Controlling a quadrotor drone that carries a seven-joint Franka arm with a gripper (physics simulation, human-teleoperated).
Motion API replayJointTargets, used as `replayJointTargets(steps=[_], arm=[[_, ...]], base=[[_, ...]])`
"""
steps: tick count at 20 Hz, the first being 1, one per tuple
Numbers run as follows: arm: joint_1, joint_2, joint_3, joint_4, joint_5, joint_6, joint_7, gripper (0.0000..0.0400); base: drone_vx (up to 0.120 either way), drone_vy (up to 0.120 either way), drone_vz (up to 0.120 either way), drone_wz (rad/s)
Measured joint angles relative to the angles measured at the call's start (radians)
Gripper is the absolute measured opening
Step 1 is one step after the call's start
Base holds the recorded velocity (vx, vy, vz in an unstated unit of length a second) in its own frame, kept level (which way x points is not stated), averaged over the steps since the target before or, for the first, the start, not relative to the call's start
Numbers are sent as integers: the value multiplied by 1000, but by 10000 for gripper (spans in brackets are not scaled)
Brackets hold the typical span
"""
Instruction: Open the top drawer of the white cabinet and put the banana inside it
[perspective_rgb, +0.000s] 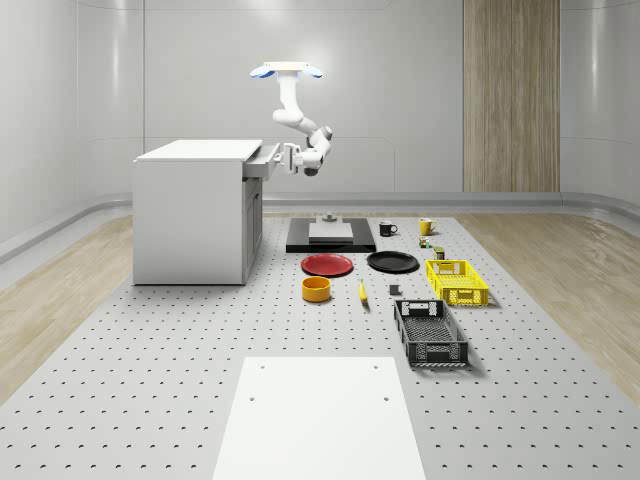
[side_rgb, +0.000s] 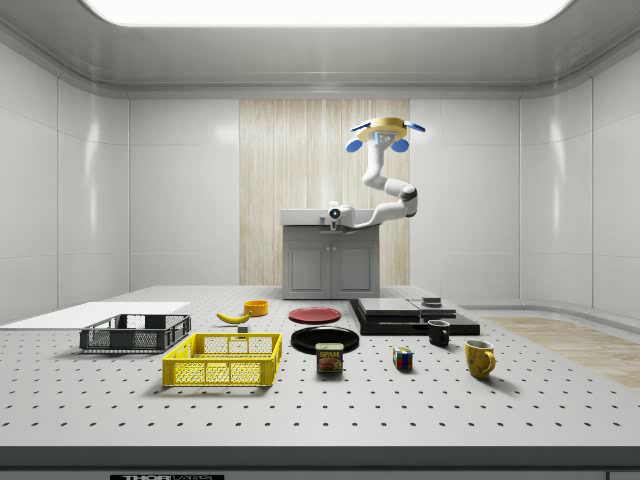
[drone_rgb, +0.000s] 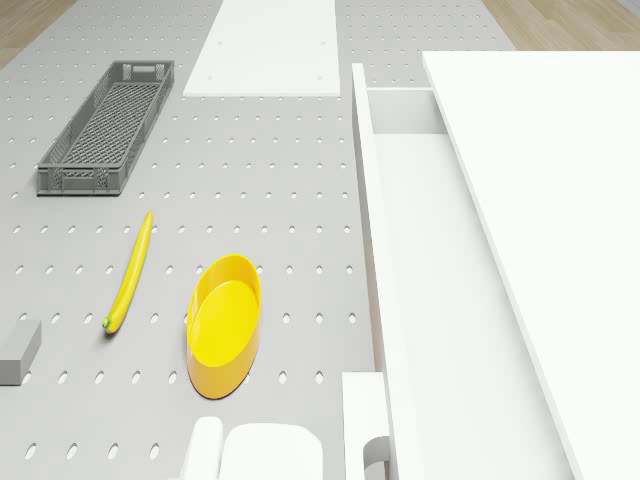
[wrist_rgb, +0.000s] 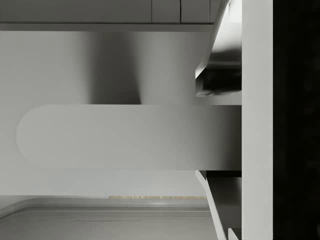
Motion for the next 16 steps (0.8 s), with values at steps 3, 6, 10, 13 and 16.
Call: replayJointTargets(steps=[3, 6, 10, 13, 16], arm=[[-12, 5, -26, 24, -11, -40, 6, 128], [-16, -1, -52, 52, -36, -75, 29, 126], [-8, -16, -89, 87, -86, -104, 74, 256], [-2, -25, -109, 110, -101, -127, 80, 332], [3, -32, -121, 126, -112, -140, 85, 368]], base=[[0, 0, 0, 0], [0, 0, 0, 0], [0, 0, 0, 0], [0, 120, 0, 0], [0, 120, 0, 0]])
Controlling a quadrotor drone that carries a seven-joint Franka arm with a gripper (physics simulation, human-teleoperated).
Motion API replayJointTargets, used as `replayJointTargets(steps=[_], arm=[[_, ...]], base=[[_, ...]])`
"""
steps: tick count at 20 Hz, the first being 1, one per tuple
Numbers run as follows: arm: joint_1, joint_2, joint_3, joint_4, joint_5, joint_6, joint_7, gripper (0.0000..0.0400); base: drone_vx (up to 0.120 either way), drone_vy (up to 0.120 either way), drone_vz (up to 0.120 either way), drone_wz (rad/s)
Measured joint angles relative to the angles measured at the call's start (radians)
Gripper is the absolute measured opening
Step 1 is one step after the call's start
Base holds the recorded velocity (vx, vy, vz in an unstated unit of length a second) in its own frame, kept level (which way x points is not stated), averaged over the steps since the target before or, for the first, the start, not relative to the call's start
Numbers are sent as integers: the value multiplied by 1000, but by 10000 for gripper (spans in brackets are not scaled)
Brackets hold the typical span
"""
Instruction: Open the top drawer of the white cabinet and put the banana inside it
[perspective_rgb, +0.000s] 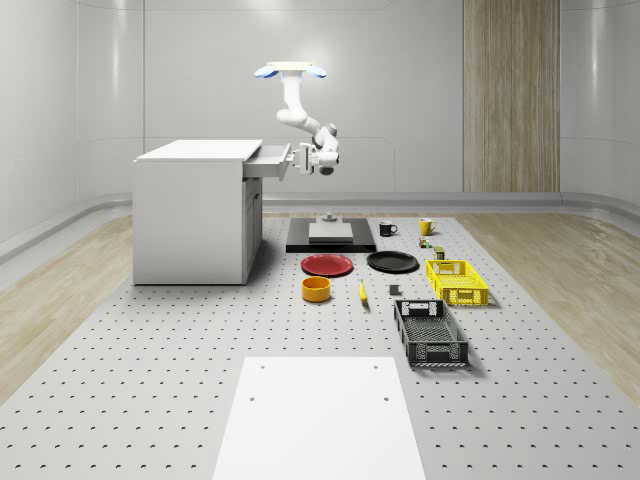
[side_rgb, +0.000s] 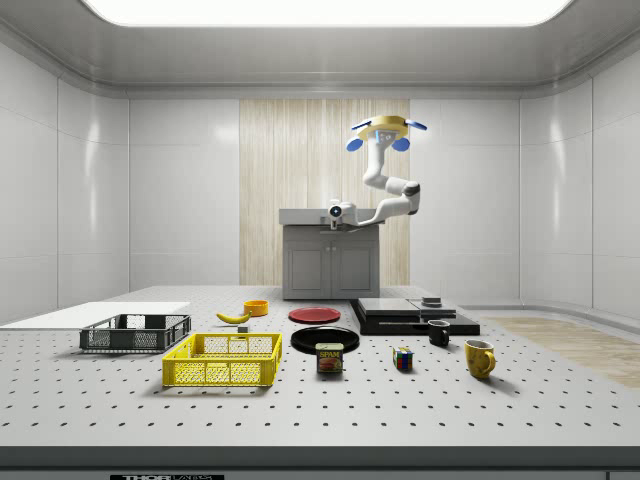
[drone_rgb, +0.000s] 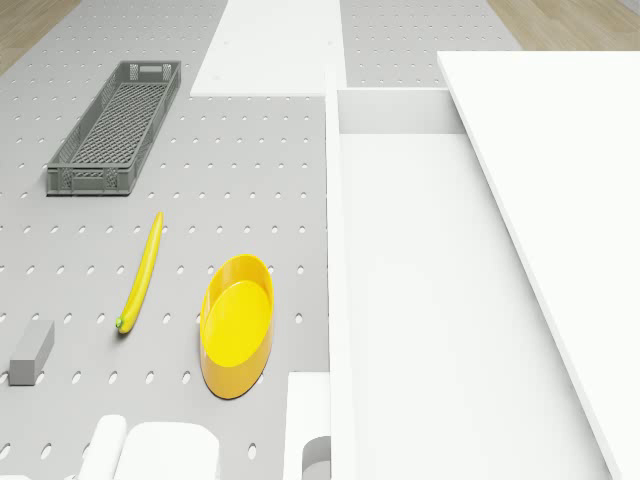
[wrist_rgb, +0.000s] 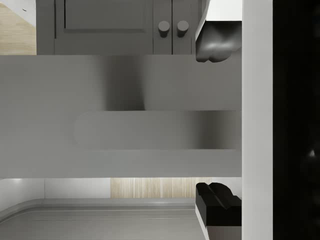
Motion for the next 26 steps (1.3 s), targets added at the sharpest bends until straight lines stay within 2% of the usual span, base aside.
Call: replayJointTargets(steps=[6, 17, 23, 26], arm=[[8, -11, -11, 13, -13, -8, 8, 393], [19, -27, -16, 16, -27, -3, 19, 400], [24, -33, -17, 16, -33, 1, 24, 400], [26, -37, -17, 15, -35, 3, 26, 400]], base=[[113, 120, 0, 0], [120, 120, 0, 0], [120, 120, -113, 0], [120, 13, 0, 0]])
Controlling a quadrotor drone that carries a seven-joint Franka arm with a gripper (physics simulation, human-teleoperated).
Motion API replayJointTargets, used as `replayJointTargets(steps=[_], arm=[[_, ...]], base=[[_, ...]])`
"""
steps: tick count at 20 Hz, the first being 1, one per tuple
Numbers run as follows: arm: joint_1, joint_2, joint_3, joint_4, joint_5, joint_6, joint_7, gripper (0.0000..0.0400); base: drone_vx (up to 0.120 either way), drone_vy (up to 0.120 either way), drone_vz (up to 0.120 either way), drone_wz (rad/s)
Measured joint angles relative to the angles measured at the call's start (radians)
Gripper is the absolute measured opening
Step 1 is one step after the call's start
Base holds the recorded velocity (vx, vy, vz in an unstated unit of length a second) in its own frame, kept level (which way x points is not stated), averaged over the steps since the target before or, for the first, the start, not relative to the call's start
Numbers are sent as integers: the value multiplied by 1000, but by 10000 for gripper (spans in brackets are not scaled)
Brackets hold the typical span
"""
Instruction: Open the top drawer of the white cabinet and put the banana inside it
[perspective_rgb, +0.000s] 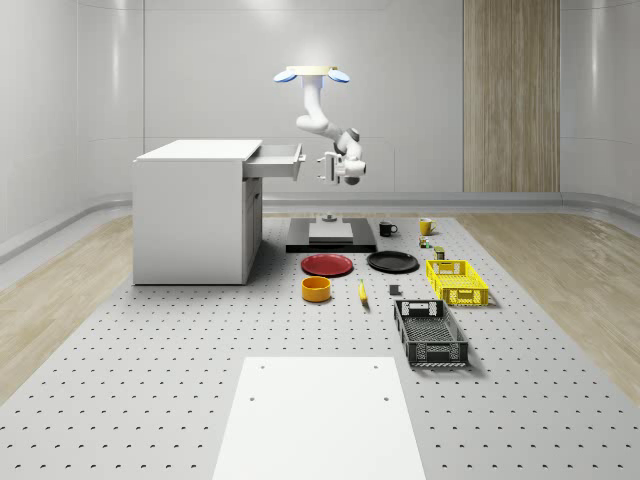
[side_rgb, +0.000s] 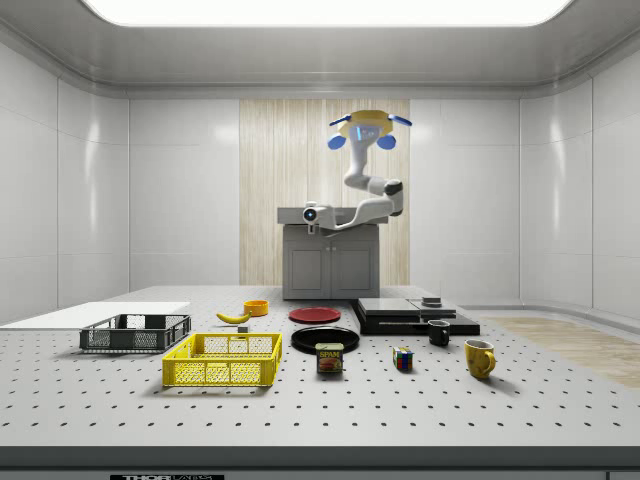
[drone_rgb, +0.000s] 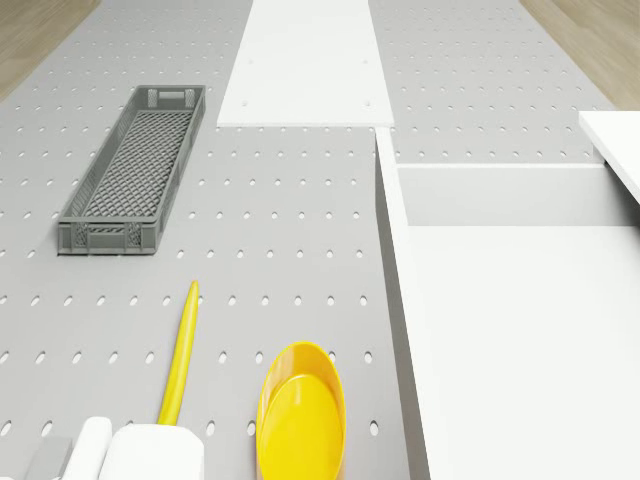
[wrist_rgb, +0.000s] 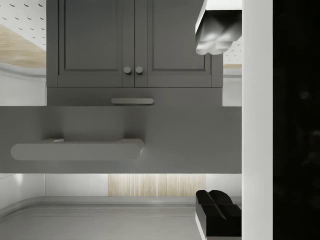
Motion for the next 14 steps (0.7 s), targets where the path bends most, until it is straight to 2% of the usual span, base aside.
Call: replayJointTargets(steps=[6, 7, 8, 10, 11, 12, 14], arm=[[4, -6, -1, -1, -5, 4, 4, 400], [10, -24, -19, -5, 23, 8, 2, 400], [22, -77, -66, -54, 116, 50, -36, 400], [39, -181, -154, -186, 340, 141, -178, 400], [53, -225, -194, -240, 446, 168, -257, 400], [71, -263, -230, -284, 543, 182, -336, 400], [111, -320, -292, -348, 701, 179, -480, 400]], base=[[120, 0, 0, 0], [120, 0, 0, 0], [120, 0, 0, 0], [120, 0, 0, 0], [120, 0, 0, 0], [120, 120, 0, 0], [120, 120, 0, 0]])
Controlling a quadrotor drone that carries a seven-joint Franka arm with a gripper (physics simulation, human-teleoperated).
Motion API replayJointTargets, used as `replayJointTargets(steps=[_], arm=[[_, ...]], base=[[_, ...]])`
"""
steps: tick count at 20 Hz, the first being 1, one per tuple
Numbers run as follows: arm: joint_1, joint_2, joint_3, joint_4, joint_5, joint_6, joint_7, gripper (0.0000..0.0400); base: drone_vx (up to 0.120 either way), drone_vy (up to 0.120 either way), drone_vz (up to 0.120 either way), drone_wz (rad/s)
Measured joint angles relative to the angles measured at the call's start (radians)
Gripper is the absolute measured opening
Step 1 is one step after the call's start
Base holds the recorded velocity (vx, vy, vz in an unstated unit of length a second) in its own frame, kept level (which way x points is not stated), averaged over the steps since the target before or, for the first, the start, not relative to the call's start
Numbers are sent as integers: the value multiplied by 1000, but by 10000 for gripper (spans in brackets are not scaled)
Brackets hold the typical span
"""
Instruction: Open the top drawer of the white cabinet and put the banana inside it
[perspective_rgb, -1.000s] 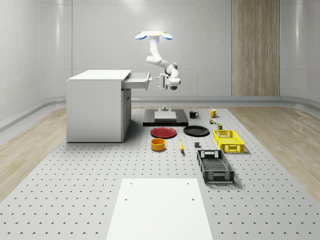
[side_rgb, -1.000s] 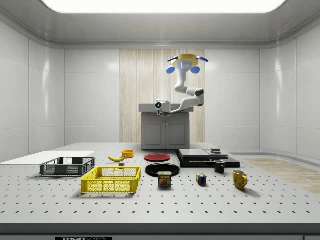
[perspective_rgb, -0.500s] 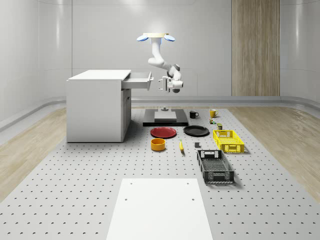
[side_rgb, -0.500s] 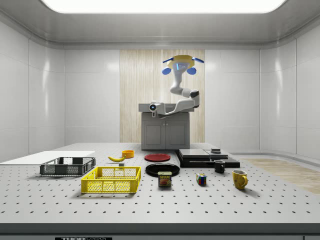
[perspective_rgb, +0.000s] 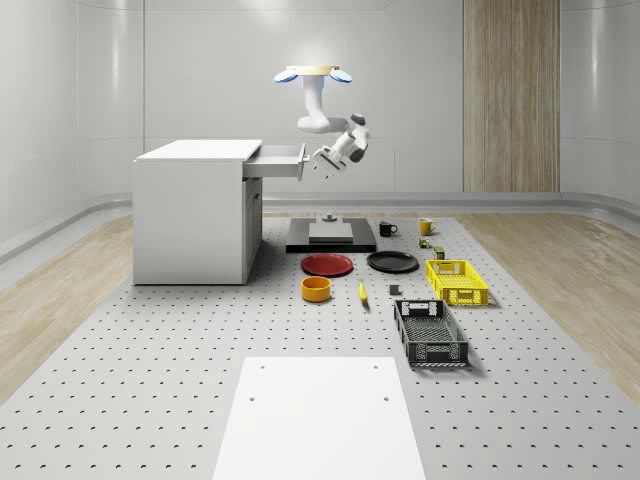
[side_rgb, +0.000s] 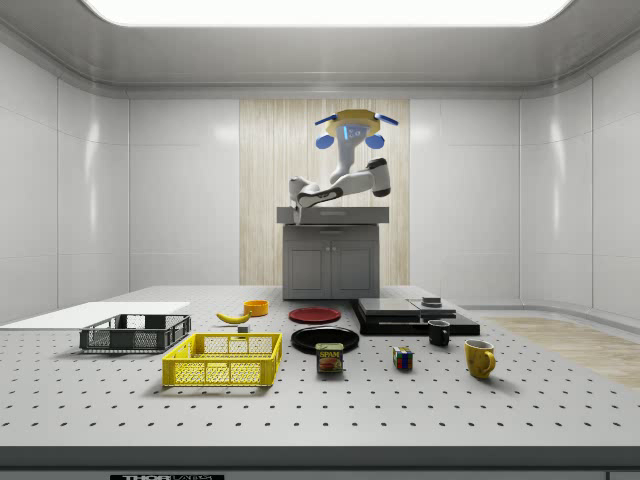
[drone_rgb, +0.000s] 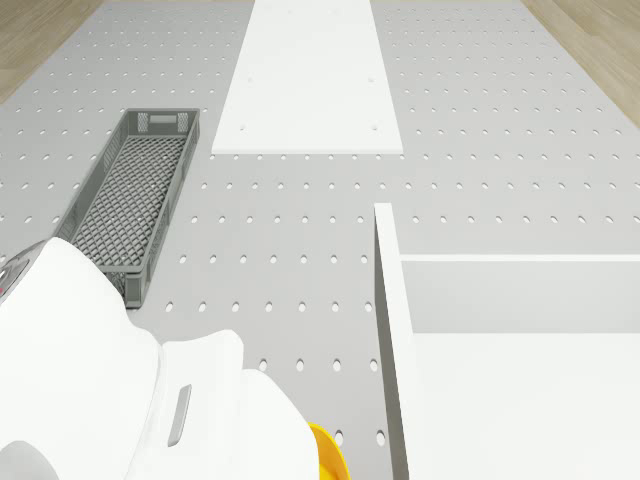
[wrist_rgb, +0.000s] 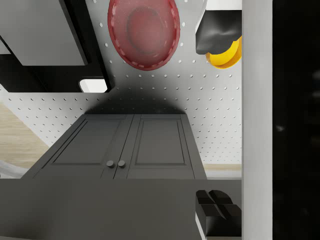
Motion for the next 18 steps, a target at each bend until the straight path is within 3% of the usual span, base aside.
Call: replayJointTargets(steps=[3, 7, 12, 18], arm=[[59, -46, -65, -54, 155, -48, -161, 400], [118, -67, -112, -85, 260, -120, -283, 400], [159, -72, -136, -100, 315, -176, -351, 400], [178, -70, -145, -106, 340, -208, -381, 400]], base=[[120, 120, 0, 0], [120, 120, 0, 0], [120, 120, 0, 0], [120, 120, -13, 0]])
